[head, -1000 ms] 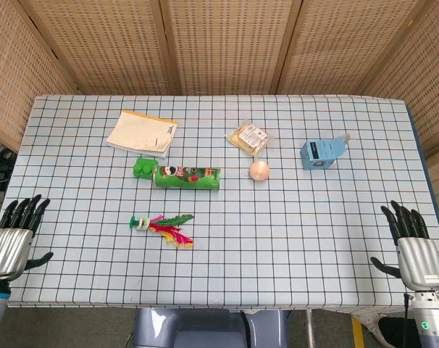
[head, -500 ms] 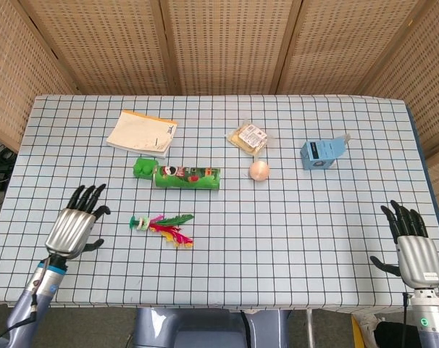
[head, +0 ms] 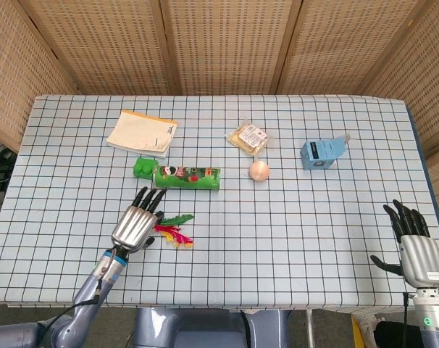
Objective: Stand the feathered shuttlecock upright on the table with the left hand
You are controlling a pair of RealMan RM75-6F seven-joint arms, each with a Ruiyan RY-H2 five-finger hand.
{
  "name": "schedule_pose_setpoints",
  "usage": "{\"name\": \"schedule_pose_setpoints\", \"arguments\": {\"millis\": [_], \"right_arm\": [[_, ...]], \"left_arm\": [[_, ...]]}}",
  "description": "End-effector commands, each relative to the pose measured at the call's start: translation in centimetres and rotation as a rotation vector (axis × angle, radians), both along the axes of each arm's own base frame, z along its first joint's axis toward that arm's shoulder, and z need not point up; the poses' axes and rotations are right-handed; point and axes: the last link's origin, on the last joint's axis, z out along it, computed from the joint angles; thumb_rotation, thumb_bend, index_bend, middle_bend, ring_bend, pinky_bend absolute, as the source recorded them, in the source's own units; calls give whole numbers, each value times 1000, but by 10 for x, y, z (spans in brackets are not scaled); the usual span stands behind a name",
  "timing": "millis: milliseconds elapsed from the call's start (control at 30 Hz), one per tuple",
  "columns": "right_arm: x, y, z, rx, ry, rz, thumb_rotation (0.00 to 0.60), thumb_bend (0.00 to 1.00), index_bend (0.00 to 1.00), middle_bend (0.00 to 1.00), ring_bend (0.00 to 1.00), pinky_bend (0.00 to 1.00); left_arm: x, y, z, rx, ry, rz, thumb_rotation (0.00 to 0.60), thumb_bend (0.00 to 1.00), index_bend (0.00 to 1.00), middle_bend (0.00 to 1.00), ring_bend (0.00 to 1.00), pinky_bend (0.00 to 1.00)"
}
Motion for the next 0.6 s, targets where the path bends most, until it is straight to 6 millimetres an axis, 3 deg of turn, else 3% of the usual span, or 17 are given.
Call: {"name": "schedule_pose_setpoints", "arguments": {"millis": [33,133,600], "right_arm": [[-1,0,3,-6,-14,-3,600,92,112,0,0,0],[-2,0,4,-7,-27,-3,600,92,117,0,0,0],[-2,0,6,0,-59,-3,600,92,125,0,0,0]], "left_arm": [[19,-2,-29,-47,13,-20,600,222,515,0,0,0],[23,-4,-40,-57,41,-18,600,277,517,0,0,0],[31,-5,-60,-66,73,-10,600,277,508,0,0,0]]}}
